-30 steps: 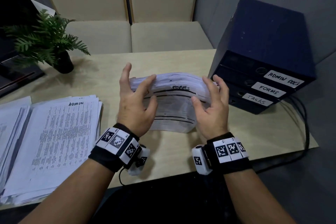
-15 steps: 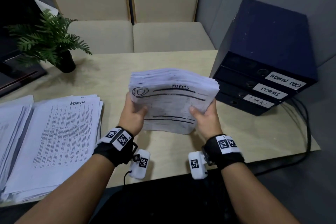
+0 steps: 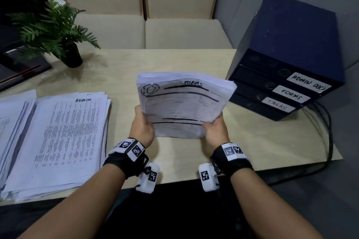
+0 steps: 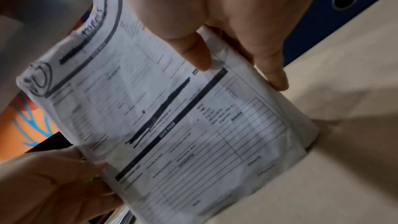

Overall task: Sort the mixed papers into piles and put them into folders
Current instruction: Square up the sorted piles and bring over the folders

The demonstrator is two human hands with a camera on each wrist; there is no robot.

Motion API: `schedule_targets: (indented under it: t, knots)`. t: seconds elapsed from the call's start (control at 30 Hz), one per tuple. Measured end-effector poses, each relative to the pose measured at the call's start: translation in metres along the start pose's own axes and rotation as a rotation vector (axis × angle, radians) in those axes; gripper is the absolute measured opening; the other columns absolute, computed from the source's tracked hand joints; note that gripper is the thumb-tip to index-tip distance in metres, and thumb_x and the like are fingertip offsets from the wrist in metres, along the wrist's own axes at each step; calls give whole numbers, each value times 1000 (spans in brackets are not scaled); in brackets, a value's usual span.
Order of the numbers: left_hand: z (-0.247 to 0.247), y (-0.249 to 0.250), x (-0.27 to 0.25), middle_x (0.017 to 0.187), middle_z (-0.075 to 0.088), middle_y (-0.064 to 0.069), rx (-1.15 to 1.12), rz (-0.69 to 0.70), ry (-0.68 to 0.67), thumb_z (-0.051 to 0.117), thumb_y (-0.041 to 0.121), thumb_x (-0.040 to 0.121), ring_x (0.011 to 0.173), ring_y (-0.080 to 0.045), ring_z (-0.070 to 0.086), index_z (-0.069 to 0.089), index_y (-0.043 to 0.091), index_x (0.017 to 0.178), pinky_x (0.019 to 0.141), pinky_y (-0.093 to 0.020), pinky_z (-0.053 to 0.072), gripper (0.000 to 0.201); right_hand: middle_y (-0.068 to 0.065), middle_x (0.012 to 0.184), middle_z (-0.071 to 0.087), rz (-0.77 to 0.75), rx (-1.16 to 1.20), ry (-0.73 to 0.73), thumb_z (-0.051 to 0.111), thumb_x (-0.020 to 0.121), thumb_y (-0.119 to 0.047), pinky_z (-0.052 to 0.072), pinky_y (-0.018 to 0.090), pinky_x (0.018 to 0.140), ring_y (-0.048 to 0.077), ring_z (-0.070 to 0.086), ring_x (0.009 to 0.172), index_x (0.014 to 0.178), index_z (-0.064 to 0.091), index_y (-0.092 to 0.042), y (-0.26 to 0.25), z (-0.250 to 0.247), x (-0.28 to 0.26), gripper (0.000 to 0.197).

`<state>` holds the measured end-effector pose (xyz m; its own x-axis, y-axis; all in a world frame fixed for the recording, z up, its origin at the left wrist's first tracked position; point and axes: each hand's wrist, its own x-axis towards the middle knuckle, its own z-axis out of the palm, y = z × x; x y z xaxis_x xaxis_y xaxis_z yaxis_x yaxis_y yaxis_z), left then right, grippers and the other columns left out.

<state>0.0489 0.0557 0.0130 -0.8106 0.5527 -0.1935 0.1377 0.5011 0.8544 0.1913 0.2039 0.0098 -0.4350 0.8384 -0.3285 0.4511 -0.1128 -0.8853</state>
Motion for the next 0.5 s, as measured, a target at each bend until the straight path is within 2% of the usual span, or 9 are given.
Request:
schedule_targets:
  t: [0.07,0.17,0.23,0.3,0.4,0.5]
  knots:
    - [-2,0,2,101,50,-10,68,1,15,32,-4,92,87,-25,46,36,3,122,73,-31,34,31,-5,102,66,9,-25,23,42,72,-11,53,46,91,22,63,96,104,48,-44,2,4,1,46]
    - [-12,5,2,94,49,-7,102,59,40,32,-1,95,82,-23,45,40,5,116,70,-30,33,24,-2,105,62,0,-81,90,42,83,-3,49,33,90,22,59,97,119,49,-27,-12,6,-6,43]
    - [-17,2,0,94,50,-6,93,82,30,32,-1,95,81,-23,46,40,7,114,69,-30,34,22,-1,105,60,-8,-107,115,42,85,0,46,30,87,22,57,96,124,49,-20,-14,7,-12,44]
    - [-17,-9,0,96,51,-7,93,77,-8,32,-1,94,82,-24,48,39,9,113,70,-31,36,23,-1,104,57,-1,-141,120,42,87,1,42,25,81,20,54,93,127,47,-17,-9,10,-15,45]
    - [-13,-29,2,94,52,-8,140,42,-96,32,3,95,83,-28,52,35,15,102,70,-33,37,14,0,104,54,67,-187,105,44,91,-1,39,23,78,18,50,90,131,45,-16,1,12,-16,42]
    - [-12,-41,3,97,53,-9,203,17,-168,30,7,96,85,-28,51,33,19,100,72,-34,39,13,10,114,60,126,-307,38,46,94,-5,37,24,77,20,50,91,131,45,-9,15,11,-12,36]
